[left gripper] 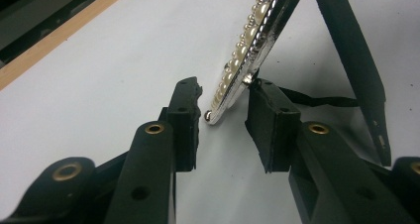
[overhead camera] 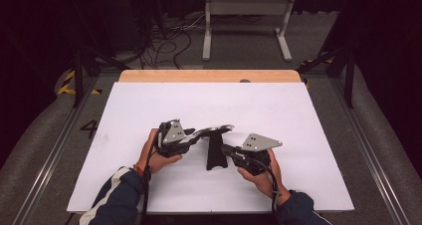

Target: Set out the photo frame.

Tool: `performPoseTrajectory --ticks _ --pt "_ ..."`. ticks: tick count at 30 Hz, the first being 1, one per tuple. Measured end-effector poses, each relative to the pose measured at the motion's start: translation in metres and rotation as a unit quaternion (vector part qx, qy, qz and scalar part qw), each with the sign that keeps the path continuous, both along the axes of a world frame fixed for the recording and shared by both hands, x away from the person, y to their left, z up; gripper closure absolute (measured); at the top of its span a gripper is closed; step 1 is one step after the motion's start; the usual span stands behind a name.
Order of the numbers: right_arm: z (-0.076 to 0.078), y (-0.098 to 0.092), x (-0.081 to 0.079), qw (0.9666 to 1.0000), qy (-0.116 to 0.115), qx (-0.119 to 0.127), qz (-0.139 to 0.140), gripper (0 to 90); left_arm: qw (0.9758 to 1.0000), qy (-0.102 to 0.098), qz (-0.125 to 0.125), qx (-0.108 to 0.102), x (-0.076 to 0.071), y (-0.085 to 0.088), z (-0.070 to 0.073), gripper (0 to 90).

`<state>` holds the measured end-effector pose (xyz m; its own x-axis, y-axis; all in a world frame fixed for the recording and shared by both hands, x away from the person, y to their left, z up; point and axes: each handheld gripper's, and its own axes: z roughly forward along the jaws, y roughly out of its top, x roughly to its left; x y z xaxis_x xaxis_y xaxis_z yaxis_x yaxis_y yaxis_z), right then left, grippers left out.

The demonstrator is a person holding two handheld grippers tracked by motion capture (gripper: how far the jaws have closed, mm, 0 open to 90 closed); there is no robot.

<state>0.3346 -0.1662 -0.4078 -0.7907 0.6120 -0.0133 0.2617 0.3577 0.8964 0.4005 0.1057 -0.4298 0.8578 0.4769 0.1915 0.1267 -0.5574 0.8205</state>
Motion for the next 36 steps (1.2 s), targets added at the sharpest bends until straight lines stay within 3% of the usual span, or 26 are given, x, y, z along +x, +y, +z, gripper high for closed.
performPoseTrajectory --ticks 10,14,24,32,36 --pt "-0.007 0.023 -0.013 0.9998 -0.015 -0.01 0.004 90.0 0.9998 0.017 0.014 -0.002 0.006 -0.011 -0.009 69.9" --pt "-0.016 0.036 -0.013 0.9999 -0.004 -0.016 0.003 90.0 0.9997 0.017 0.013 0.005 0.008 -0.012 -0.012 71.5" --pt "-0.037 0.063 -0.016 0.9982 0.002 -0.059 0.005 90.0 0.9997 0.014 0.011 0.014 0.007 -0.013 -0.012 74.7" --pt "-0.05 0.069 -0.015 0.9959 0.014 -0.09 0.001 90.0 0.9997 0.011 0.006 0.022 0.006 -0.012 -0.011 75.8" --pt "-0.052 0.068 -0.014 0.9956 0.027 -0.09 0.003 90.0 0.9996 0.012 0.005 0.024 0.006 -0.012 -0.011 76.1"
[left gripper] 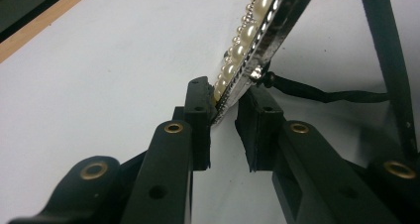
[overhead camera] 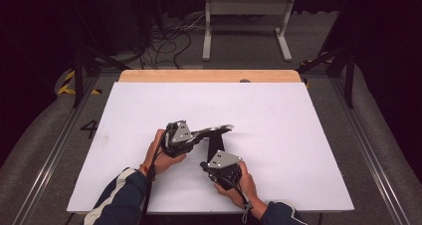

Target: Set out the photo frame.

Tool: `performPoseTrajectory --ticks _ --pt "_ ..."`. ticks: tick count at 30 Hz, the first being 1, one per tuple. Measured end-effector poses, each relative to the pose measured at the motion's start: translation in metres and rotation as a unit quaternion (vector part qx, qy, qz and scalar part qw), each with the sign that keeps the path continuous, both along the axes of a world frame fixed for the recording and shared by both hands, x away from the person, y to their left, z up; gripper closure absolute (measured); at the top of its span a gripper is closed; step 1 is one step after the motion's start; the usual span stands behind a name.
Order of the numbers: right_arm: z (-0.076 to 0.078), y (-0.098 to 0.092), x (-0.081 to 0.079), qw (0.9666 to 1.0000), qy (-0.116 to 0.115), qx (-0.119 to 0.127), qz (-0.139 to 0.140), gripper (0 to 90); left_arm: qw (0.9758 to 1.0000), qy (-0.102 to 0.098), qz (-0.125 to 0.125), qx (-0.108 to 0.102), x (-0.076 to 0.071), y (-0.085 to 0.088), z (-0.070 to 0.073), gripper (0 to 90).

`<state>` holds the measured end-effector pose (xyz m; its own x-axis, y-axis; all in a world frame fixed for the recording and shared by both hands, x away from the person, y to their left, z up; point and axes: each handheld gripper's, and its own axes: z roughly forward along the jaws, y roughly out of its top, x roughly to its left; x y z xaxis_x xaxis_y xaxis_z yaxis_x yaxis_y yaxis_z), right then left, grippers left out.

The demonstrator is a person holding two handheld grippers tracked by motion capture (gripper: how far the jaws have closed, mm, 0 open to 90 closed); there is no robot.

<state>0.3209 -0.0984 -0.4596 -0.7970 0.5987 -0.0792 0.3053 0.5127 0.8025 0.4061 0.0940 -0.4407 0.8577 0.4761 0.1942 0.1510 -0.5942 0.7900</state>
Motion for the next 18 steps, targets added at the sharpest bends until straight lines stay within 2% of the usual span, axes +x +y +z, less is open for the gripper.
performPoseTrajectory --ticks 7,12,15,18 --pt "-0.0001 -0.0015 -0.0009 0.9999 0.007 -0.014 -0.006 90.0 0.9999 -0.006 0.0 0.009 -0.0016 -0.0001 0.0011 76.6" --pt "0.0003 -0.0057 0.0018 0.9995 0.011 -0.019 -0.021 90.0 0.9998 -0.015 0.004 0.015 -0.0038 0.0002 0.0032 78.1" --pt "0.0003 -0.0069 0.0027 0.9995 0.017 -0.016 -0.022 90.0 0.9998 -0.015 0.005 0.014 -0.0038 0.0001 0.0031 78.1" --pt "0.0008 -0.0055 0.0015 0.9998 0.016 -0.004 -0.011 89.4 0.9998 -0.016 0.006 0.014 -0.004 -0.0005 0.003 78.1"
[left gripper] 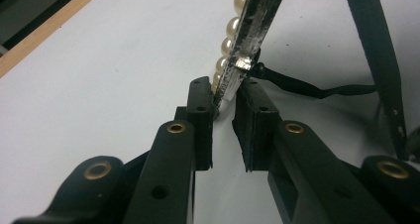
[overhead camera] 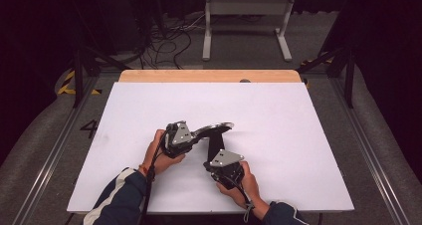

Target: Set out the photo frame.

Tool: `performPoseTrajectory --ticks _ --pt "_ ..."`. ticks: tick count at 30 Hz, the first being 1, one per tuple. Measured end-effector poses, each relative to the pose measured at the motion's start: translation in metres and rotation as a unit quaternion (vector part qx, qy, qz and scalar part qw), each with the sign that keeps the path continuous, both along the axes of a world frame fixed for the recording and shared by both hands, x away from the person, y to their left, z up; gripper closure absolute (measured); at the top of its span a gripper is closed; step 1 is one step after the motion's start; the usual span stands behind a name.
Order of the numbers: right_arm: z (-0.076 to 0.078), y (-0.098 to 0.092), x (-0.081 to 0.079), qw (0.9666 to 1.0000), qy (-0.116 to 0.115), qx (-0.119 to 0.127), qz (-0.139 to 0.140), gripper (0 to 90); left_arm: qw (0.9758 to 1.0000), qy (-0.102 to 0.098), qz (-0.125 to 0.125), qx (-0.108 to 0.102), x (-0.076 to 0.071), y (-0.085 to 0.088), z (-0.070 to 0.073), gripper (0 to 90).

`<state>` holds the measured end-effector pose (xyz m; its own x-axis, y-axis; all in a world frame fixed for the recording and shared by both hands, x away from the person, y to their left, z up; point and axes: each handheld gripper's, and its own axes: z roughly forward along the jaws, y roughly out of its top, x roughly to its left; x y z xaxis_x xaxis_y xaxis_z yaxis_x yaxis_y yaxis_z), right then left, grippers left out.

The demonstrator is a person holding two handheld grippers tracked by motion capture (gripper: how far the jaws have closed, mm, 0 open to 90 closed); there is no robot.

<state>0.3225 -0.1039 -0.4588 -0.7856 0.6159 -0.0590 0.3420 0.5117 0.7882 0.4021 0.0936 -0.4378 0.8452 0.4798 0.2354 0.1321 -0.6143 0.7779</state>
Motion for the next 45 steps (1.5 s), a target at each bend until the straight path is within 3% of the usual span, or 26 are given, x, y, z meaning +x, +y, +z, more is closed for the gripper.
performPoseTrajectory --ticks 3,9,18,22,35,40,45 --pt "-0.001 0.005 -0.001 0.9999 -0.011 0.008 0.007 88.3 1.0 -0.002 0.003 0.001 -0.001 -0.001 0.0 78.1" --pt "-0.001 0.015 0.002 0.9997 -0.011 0.018 -0.012 87.9 1.0 -0.004 0.004 0.0 -0.001 -0.001 -0.001 78.1" --pt "-0.003 0.017 0.004 0.9987 -0.024 -0.019 -0.041 90.0 0.9998 -0.013 -0.001 0.014 -0.003 -0.003 0.0 79.2" --pt "-0.001 0.009 0.006 0.9985 -0.009 -0.015 -0.051 90.0 0.9998 -0.014 -0.002 0.014 -0.004 -0.004 0.0 80.3" --pt "0.0 -0.005 0.012 0.9989 0.015 -0.018 -0.04 90.0 0.9998 -0.014 -0.009 0.013 -0.008 -0.006 0.0 80.4" --pt "0.001 -0.013 0.014 0.9984 0.034 -0.003 -0.045 90.0 0.9995 -0.02 -0.013 0.02 -0.011 -0.008 0.001 80.4" --pt "0.0 -0.016 0.015 0.9984 0.035 -0.006 -0.045 90.0 0.9995 -0.018 -0.016 0.02 -0.014 -0.008 0.001 80.1"
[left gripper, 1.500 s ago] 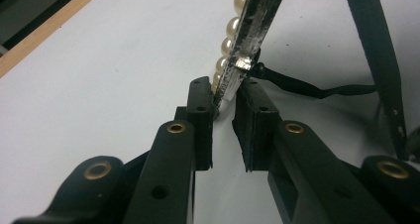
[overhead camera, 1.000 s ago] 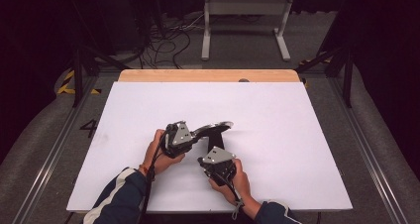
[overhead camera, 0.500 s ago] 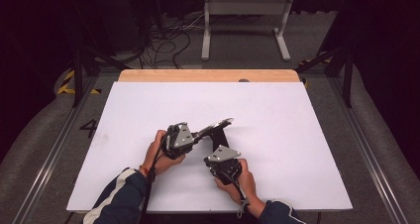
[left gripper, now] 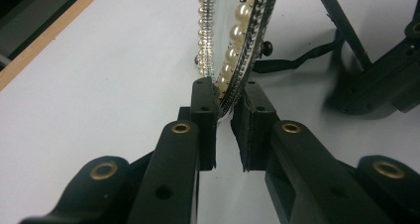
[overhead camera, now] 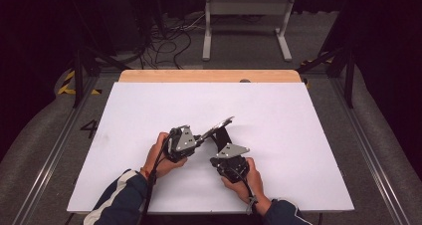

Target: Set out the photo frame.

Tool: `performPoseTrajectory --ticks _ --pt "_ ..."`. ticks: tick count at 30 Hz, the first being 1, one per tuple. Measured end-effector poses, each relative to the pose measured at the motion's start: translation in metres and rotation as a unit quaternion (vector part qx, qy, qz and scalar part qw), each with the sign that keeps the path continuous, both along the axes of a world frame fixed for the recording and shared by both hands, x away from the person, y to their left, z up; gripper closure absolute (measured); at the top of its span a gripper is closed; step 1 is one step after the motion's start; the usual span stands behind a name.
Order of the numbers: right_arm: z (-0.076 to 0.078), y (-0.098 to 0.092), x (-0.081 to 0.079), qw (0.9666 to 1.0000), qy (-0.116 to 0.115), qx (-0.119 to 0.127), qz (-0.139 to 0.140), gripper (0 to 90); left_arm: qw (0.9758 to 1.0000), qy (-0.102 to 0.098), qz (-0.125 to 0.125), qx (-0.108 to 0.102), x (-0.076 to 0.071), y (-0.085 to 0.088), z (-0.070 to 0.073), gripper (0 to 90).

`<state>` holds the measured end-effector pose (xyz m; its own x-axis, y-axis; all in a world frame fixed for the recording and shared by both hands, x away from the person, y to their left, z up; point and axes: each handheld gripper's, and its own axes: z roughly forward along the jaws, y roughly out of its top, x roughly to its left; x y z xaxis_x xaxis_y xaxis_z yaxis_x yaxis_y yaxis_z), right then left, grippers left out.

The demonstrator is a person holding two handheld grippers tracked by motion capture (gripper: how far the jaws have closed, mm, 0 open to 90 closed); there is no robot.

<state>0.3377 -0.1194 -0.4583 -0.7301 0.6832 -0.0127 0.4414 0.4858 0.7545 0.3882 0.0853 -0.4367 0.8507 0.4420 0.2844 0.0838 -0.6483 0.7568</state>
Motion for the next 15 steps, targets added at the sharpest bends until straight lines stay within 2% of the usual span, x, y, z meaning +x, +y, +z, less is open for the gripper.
performPoseTrajectory --ticks 7,10,15 --pt "-0.0028 -0.0031 0.002 1.0 0.0 0.001 0.005 90.0 1.0 0.003 0.004 -0.006 -0.002 -0.0005 0.0001 79.8" --pt "-0.002 -0.0044 0.0024 1.0 0.002 0.007 0.004 90.0 0.9997 0.007 0.003 -0.025 -0.0022 0.0002 0.0014 78.6" --pt "-0.0016 -0.0049 0.002 1.0 0.002 0.007 0.003 90.0 0.9989 0.002 0.007 -0.046 -0.0049 -0.0007 0.0061 72.9"
